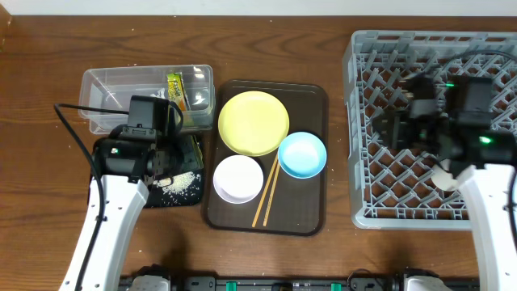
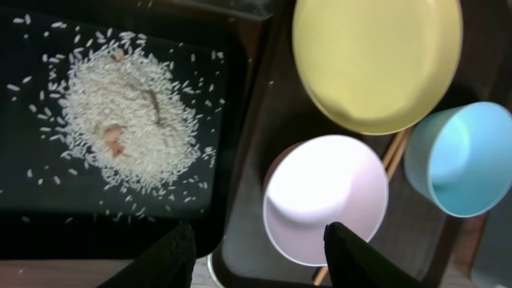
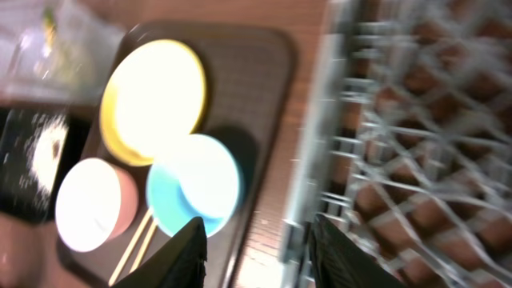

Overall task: Sort waste into correct bins and load items into the dishwasher rack
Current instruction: 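Reach the right gripper to the light blue bowl and grasp its rim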

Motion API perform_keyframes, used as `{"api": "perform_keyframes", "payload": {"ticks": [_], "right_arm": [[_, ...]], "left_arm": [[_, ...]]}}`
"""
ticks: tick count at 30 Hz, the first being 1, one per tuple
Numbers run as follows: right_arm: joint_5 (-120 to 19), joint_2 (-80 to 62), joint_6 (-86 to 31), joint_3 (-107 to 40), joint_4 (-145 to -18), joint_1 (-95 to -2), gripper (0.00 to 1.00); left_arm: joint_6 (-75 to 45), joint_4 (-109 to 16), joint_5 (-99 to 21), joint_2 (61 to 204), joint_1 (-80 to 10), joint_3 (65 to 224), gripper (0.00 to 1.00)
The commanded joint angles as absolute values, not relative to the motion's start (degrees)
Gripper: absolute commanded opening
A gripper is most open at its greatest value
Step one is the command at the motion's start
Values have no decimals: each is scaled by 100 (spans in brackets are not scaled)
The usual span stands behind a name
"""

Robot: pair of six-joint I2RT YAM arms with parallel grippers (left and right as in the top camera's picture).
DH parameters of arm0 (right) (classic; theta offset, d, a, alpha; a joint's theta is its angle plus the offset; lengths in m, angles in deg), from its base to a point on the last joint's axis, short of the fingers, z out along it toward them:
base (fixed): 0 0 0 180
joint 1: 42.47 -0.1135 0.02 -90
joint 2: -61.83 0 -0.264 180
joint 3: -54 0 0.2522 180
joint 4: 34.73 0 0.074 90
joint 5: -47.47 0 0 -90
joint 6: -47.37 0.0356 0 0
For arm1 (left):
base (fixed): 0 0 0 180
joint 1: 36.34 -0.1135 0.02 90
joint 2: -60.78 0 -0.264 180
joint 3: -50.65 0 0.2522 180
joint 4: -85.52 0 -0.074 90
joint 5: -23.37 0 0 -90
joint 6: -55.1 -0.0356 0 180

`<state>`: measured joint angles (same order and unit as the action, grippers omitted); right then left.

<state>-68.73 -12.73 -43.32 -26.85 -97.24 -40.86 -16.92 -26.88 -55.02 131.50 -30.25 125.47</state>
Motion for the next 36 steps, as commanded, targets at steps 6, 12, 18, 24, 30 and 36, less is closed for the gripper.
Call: {"api": "perform_keyframes", "payload": {"ticks": [6, 12, 18, 24, 30, 36], "right_arm": [[-5754, -1898, -4384, -2757, -9405, -5518, 44], [-4821, -2565, -3963, -2757, -9128, -6217, 44], [-4318, -3201, -3580, -2757, -8876, -6613, 43], [-4239, -3789, -3534, -2759, -8627, -6739, 40], [-4145, -4182, -3381, -2757, -8527, -6742, 33], [-4147, -4331, -3320, -2757, -8592, -6742, 7]], "left_arm": [[-1443, -2336, -6398, 13119, -3043, 12458, 55], [-1443, -2310, -6415, 13119, -3043, 12458, 55], [-1443, -2310, -6415, 13119, -3043, 12458, 56], [-1445, -2312, -6415, 13119, -3043, 12458, 56], [-1445, -2310, -6415, 13119, -3043, 12458, 56], [-1445, -2310, -6413, 13119, -3043, 12458, 56]]}}
